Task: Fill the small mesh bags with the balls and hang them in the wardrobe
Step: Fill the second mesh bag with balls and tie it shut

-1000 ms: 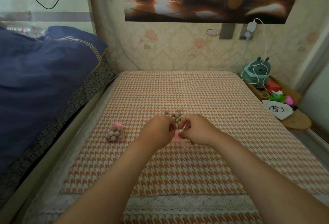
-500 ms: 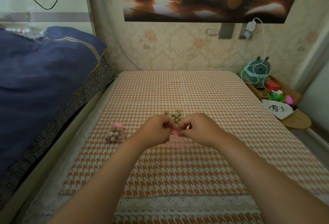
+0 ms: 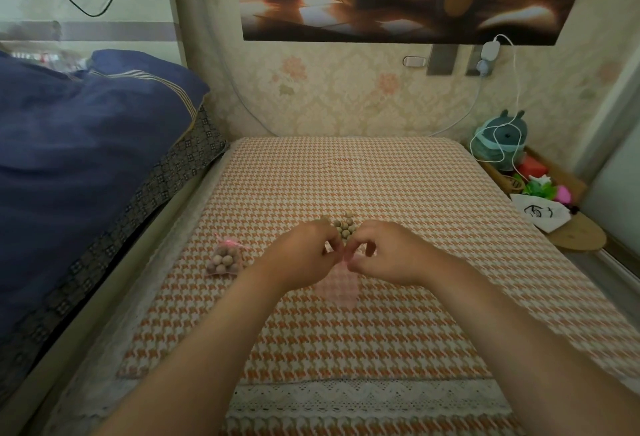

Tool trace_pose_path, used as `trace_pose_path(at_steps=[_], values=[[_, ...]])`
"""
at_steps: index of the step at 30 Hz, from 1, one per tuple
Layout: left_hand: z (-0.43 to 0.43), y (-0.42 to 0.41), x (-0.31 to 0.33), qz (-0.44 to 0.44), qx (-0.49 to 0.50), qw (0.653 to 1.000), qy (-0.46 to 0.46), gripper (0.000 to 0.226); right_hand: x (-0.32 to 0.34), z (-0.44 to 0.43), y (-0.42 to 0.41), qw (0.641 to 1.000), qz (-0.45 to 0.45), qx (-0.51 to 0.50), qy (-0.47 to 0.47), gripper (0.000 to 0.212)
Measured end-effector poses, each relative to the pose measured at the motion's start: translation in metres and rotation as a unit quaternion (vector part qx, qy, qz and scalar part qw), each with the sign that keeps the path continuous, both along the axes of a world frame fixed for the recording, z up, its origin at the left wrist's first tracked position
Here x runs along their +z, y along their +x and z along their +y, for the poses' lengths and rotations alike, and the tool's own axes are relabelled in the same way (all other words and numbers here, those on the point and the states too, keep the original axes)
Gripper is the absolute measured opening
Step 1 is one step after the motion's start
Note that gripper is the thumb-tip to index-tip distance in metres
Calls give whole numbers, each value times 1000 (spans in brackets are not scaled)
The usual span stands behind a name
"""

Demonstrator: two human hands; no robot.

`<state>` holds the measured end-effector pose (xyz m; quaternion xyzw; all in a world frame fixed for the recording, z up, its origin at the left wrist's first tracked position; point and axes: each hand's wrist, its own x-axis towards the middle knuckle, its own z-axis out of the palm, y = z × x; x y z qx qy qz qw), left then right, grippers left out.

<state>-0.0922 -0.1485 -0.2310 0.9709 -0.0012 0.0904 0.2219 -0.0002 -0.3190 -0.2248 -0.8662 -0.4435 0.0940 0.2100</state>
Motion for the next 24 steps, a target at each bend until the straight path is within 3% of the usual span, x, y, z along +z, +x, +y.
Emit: trace_pose_path(at_steps=[3,6,10,13,18,24], values=[[4,-1,-1,14,-9,999,-43,5,-1,-4,-1,995,102,-8,14,12],[6,-2,0,21,-21,999,-45,7,-3,-7,0,995,89,1,-34,9],[7,-5,1,5,-33,996,-85,3,-3,-5,0,996,78,-31,28,10],[7,-5,-1,18,-33,992,-124,15,-3,-6,1,996,60,-42,45,9],[6,-3,-4,6,-27,987,-157,11,-6,-8,3,985,143,-11,93,18],[4,-4,-1,13,-42,980,-192,5,-7,-4,3,984,157,2,80,14]])
